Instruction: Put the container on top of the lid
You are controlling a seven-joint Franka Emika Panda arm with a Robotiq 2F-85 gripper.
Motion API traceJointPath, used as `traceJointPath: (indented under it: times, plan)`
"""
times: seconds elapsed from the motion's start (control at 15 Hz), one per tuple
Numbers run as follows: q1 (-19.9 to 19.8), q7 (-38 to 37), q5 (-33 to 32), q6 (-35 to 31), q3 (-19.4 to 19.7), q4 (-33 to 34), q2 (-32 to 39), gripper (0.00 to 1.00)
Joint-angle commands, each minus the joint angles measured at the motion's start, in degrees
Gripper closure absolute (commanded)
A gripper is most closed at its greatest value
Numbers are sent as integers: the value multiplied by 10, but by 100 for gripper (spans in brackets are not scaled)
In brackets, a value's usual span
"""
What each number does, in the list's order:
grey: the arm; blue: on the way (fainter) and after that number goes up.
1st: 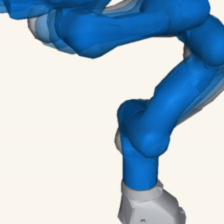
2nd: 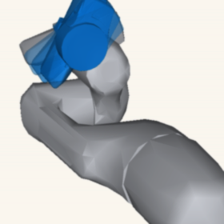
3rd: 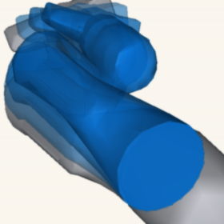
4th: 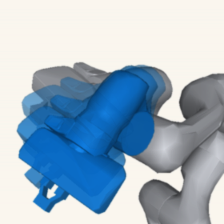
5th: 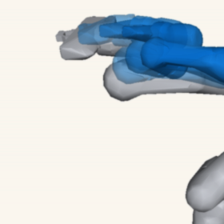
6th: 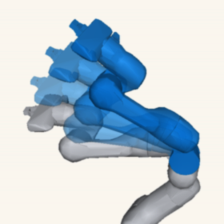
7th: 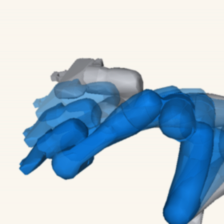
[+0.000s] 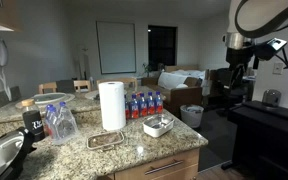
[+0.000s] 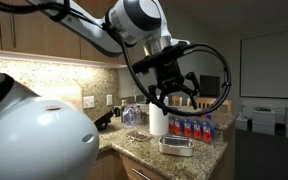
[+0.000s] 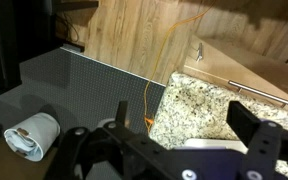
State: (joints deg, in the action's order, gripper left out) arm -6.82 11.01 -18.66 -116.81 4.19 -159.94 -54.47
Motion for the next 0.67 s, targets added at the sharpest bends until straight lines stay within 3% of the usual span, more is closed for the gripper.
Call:
traceJointPath:
  times: [0.0, 0.6]
  plan:
    - [5, -3, -3, 6, 4, -5, 1, 0]
    - [5, -3, -3, 6, 4, -19, 6, 0]
